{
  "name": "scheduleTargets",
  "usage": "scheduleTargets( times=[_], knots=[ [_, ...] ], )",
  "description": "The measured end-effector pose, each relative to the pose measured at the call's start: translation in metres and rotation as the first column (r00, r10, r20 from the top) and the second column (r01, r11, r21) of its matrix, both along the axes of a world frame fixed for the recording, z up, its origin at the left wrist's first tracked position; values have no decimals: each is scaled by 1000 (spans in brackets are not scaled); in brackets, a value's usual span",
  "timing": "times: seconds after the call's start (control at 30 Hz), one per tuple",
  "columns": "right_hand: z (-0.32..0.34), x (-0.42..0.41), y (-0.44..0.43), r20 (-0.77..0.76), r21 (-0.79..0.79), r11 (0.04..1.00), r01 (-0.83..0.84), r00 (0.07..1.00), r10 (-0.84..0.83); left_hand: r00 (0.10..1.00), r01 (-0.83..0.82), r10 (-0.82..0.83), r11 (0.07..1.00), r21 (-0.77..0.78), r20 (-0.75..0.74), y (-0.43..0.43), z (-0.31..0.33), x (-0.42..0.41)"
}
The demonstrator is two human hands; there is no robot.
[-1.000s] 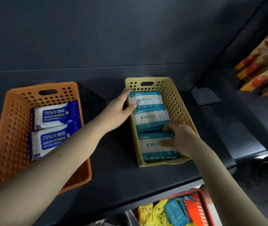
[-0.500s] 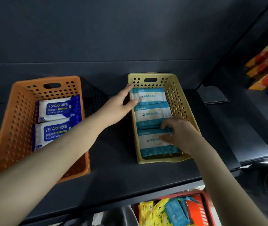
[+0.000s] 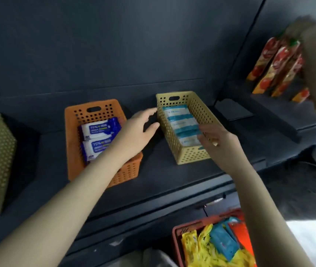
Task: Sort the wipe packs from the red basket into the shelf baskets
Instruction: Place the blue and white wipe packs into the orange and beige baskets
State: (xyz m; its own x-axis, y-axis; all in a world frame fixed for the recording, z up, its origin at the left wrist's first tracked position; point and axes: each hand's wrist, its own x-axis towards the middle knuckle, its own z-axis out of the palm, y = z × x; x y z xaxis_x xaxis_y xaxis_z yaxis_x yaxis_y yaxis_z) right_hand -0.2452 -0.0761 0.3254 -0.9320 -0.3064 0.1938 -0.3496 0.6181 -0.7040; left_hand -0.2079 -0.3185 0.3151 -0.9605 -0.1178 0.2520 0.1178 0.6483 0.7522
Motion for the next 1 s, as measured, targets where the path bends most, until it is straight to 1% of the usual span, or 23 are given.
scheduleTargets(
  times=[0.07, 0.1, 0.17, 0.2, 0.27, 0.37, 0.5, 0.57, 0.63, 0.73, 0.87, 0.93, 1.0],
  knots=[
    [-10, 52, 0, 16, -22, 999, 32, 999, -32, 999, 46, -45, 997, 66, -29, 5, -7, 52],
    [-19, 78, 1, 26, -16, 999, 43, 999, -43, 998, 66, -64, 990, 124, -24, 9, -14, 77],
    [-42, 125, 2, 64, 24, 998, 63, 996, -65, 993, 105, -113, 968, 230, 25, 18, -33, 124],
    [-55, 147, 3, 93, 39, 996, 76, 992, -79, 988, 120, -139, 960, 252, 62, 23, -44, 146],
    [-85, 193, 9, 167, 70, 993, 94, 980, -105, 973, 128, -173, 957, 262, 156, 33, -72, 187],
    [-125, 257, 23, 297, 130, 988, 89, 947, -124, 941, 108, -177, 965, 241, 287, 44, -119, 243],
    [-170, 311, 48, 454, 195, 972, 127, 867, -204, 870, 86, -188, 968, 236, 456, 55, -177, 285],
    [-187, 325, 64, 524, 220, 962, 162, 812, -256, 833, 51, -175, 969, 243, 525, 64, -196, 294],
    [-205, 330, 87, 559, 228, 949, 215, 770, -309, 799, 26, -172, 967, 252, 577, 78, -210, 297],
    [-231, 325, 129, 595, 226, 932, 283, 717, -362, 715, 21, -189, 968, 249, 674, 103, -230, 292],
    [-254, 303, 190, 628, 243, 913, 329, 664, -406, 650, -2, -170, 974, 226, 741, 146, -259, 271],
    [-265, 283, 224, 651, 264, 907, 327, 633, -418, 611, -46, -143, 975, 216, 779, 172, -272, 258],
    [-281, 257, 255, 665, 261, 910, 321, 624, -410, 594, -91, -106, 976, 198, 798, 200, -285, 242]
  ],
)
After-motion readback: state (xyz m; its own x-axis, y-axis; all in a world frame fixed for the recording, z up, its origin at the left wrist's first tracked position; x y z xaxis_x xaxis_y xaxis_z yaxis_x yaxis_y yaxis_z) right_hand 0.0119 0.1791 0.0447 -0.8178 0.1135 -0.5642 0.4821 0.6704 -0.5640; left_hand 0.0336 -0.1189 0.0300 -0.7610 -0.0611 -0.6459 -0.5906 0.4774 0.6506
